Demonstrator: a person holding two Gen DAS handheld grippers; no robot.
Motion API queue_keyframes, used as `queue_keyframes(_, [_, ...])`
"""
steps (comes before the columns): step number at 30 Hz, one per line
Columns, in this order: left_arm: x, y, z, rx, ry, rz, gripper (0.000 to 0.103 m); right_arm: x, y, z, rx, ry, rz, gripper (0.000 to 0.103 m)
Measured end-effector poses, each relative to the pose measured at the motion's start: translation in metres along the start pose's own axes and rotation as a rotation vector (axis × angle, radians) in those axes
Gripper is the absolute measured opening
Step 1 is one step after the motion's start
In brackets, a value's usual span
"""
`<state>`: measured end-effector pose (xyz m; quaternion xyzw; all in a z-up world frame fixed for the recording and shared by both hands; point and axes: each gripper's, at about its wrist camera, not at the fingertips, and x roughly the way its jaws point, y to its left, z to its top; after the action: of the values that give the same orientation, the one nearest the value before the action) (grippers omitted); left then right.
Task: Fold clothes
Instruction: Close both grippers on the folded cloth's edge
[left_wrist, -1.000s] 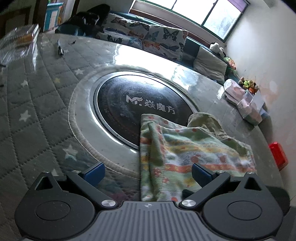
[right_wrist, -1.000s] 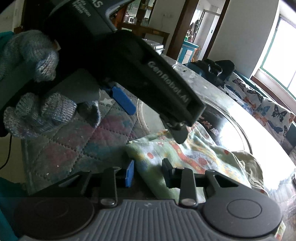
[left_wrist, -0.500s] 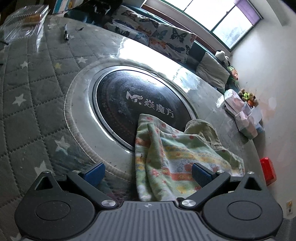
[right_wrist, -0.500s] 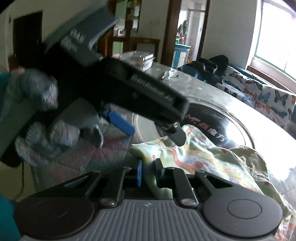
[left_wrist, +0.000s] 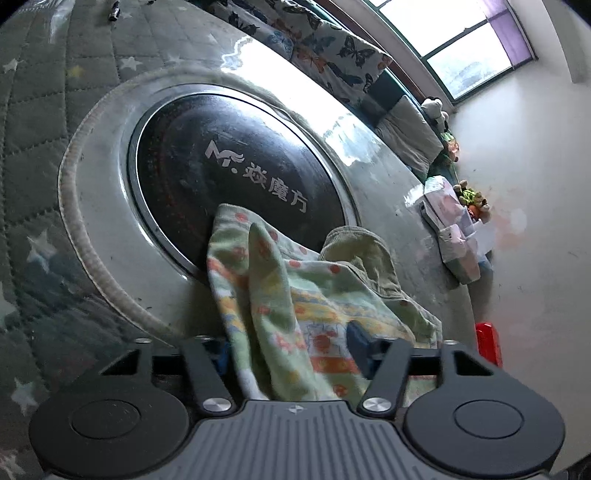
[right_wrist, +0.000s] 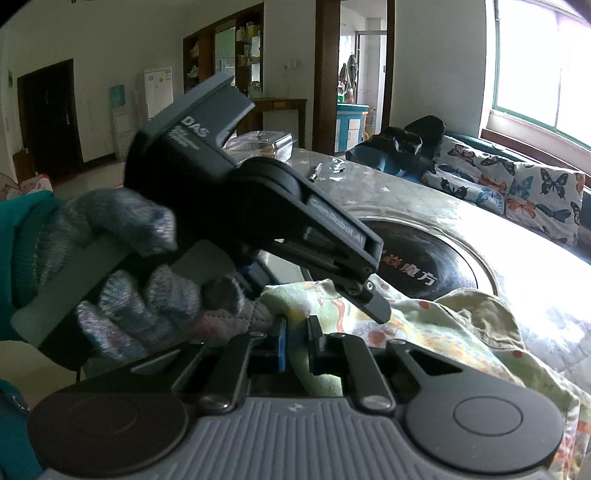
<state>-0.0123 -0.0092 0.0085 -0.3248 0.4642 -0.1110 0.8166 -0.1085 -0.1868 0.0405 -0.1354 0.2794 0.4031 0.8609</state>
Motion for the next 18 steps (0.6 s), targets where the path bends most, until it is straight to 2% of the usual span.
queue_keyframes(2, [0.002, 0.003, 0.001, -0.002, 0.002, 0.005, 0.029, -0.001, -0.001, -0.002, 0.006, -0.001, 0.002, 0.010])
queue_keyframes(5, [0.004, 0.008, 0.002, -0.001, 0.004, 0.012, 0.016, -0.006, -0.003, -0.005, 0.022, -0.005, 0.003, 0.011])
queue_keyframes(7, [0.004, 0.011, 0.002, -0.002, 0.005, 0.009, 0.014, -0.010, -0.008, -0.007, 0.044, -0.013, -0.006, 0.014])
queue_keyframes(9, [0.004, 0.011, 0.002, 0.002, 0.004, 0.008, 0.013, -0.015, -0.015, -0.009, 0.073, -0.016, -0.021, 0.022])
queue_keyframes(13, [0.004, 0.010, 0.001, 0.016, 0.000, 0.013, 0.013, -0.025, -0.037, -0.017, 0.159, -0.012, -0.060, 0.022])
queue_keyframes(17, [0.004, 0.009, 0.001, 0.026, 0.000, 0.013, 0.013, -0.037, -0.068, -0.030, 0.232, -0.005, -0.177, 0.026])
queue_keyframes(18, [0.004, 0.009, 0.001, 0.030, 0.000, 0.015, 0.013, -0.040, -0.076, -0.035, 0.251, -0.002, -0.208, 0.029])
